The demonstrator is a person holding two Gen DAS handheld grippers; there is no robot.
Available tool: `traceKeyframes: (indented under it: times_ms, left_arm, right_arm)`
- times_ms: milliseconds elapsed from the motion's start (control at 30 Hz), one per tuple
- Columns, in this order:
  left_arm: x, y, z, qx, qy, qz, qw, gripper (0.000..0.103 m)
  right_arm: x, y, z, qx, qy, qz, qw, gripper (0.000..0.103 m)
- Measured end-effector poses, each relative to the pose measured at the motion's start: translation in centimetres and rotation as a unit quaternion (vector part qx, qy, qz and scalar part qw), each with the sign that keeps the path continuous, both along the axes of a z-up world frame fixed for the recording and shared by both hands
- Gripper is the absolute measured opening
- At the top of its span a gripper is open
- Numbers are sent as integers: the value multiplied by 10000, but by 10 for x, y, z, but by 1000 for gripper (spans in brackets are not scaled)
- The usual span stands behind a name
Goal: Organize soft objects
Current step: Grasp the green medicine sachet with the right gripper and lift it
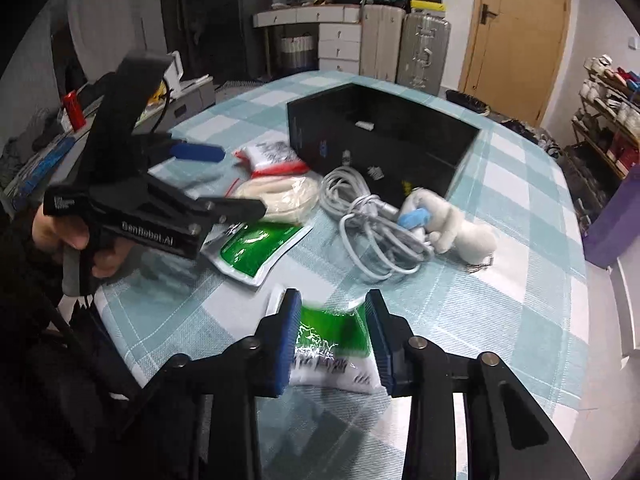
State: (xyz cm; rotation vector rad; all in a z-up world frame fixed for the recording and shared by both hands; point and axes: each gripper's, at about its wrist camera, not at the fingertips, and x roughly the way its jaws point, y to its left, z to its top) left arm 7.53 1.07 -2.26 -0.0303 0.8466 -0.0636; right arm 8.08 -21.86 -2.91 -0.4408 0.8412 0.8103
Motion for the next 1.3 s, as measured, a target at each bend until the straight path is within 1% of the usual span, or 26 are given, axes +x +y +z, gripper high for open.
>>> traceKeyframes:
  times_ms: [67,133,200,300,367,400,467,533,567,633,767,800,900,1067,1200,1300]
  left_arm:
    - [0,-1,0,-15,-4,-14,10000,103]
    - [0,-2,1,-27,-16,-48,10000,103]
    - [0,-4,1,-34,-25,-97,9999,103]
    - [0,-6,2,6,-44,-155,9999,103]
    - [1,-6,3,-2,-43,-168,9998,103]
    - [1,-6,3,-11,-45,-181,9998,103]
    - [2,-6,4,-4,-65,-204,9998,103]
    - [4,-6,4,24,-24,-225,9997,103]
    - [5,-6,4,25,-24,-240,9997,103]
    - [6,-7,4,17,-21,-282,9996,103]
    - [7,-12,5,-14,-19,-451,9990,103]
    - [6,-13,6,-86,-22,-549,9985,103]
    - [4,-18,8,-265,-25,-807,9964,103]
    - [10,-25,9,-208,-1,-997,9948,103]
    - [18,-28,8,-412,109,-1226,9915,102]
    - [24,-30,3,-361,247,-1199,9918,101]
  right_arm:
    - [0,-2,-7,-125,93,18,9999,35]
    - [2,-5,-8,-69,158,6,9999,37]
    - [3,-7,-8,-49,203,-41,9998,56]
    - [-1,-4,-9,13,242,70,9997,68]
    - [-4,2,-12,-70,252,131,9996,76]
    - [-5,5,-14,-137,256,149,9995,77]
    - [-6,12,-22,-310,300,189,9989,77]
    - [-5,16,-32,-595,271,126,9978,78]
    - [-4,15,-31,-512,285,100,9982,78]
    - [-4,15,-31,-539,262,65,9982,77]
    - [-8,14,-30,-468,268,230,9983,60]
    - [-9,14,-30,-460,258,257,9983,59]
    - [-11,12,-30,-412,286,281,9983,58]
    - [-8,10,-30,-380,314,275,9984,58]
    - [-7,9,-30,-367,322,275,9984,58]
    - [-7,8,-30,-351,336,273,9984,58]
